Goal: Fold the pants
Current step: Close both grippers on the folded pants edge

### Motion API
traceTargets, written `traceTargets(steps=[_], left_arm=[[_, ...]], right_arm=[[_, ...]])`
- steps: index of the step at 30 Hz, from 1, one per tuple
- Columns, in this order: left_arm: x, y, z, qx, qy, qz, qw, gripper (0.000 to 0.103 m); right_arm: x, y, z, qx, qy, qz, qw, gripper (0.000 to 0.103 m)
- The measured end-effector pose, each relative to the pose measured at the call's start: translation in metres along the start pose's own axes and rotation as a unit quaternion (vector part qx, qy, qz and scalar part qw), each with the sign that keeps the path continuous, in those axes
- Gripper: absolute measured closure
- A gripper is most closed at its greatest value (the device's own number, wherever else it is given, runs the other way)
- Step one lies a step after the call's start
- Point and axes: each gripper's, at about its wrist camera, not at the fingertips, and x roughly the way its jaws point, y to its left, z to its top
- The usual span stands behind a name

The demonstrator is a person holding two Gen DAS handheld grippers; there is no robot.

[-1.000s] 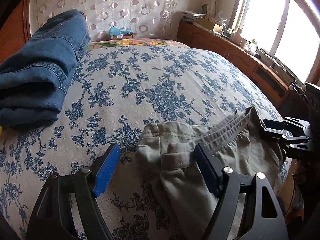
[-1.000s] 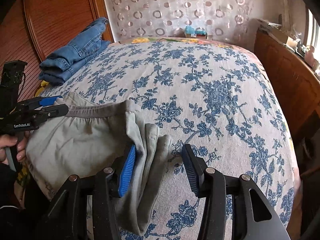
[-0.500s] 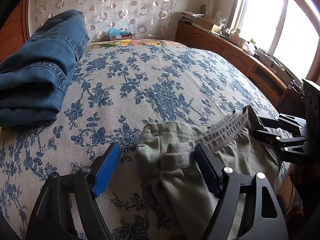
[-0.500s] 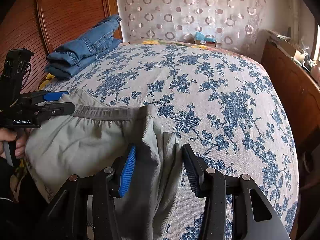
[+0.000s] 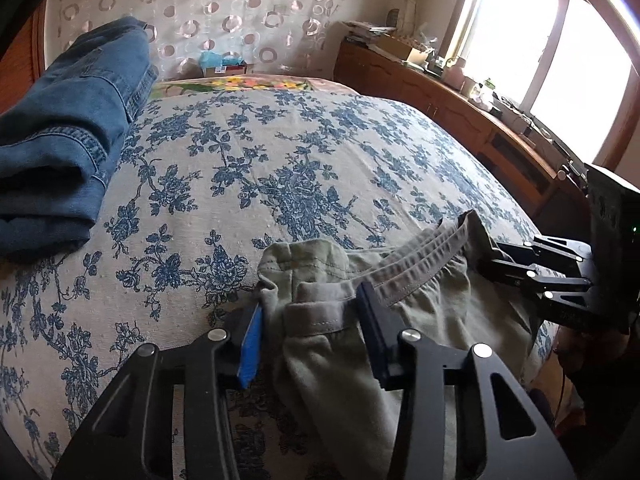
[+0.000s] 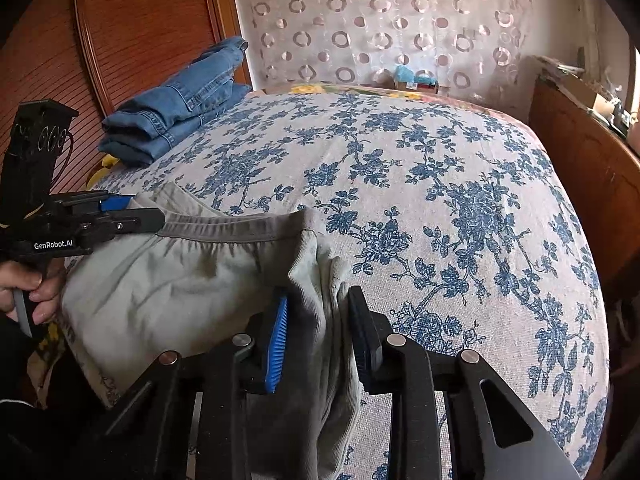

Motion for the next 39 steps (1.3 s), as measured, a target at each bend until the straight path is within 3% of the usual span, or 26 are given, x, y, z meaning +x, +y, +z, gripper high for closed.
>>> traceTargets(steps=[8,12,15,29,32,39], left_arm=[[0.0,-0.002,-0.002,0.0,-0.001,0.005,1.0,0.059],[-0.004,-0.004,-0.002,0.001,-0.007,-0.002,1.0,0.077],[-0.008,-0.007,-0.001,0.003,-0.012,-0.003,0.9999,0.08],[-0.036,-0.026,0.0,0.009,-0.048,-0.01,0.9988,0.081],[-0.04,-0.029,0.0,0.01,-0.053,-0.01,0.9985,0.081],[-0.05,-0.036,-0.002,0.016,-0.066,-0.012,0.9976,0.081]], right_arm=[[-0.001,0.002,-0.001,0.002,-0.005,-0.001,1.0,0.073],[-0.001,0.002,-0.002,-0.001,-0.007,-0.001,1.0,0.073],[0.0,0.002,-0.001,-0.001,-0.005,-0.001,1.0,0.073],[-0.002,0.002,-0.003,0.01,-0.012,0.001,1.0,0.074],[-0.004,0.0,-0.005,0.018,-0.01,0.016,1.0,0.085],[-0.012,0.003,-0.011,0.023,-0.022,0.031,0.999,0.089]])
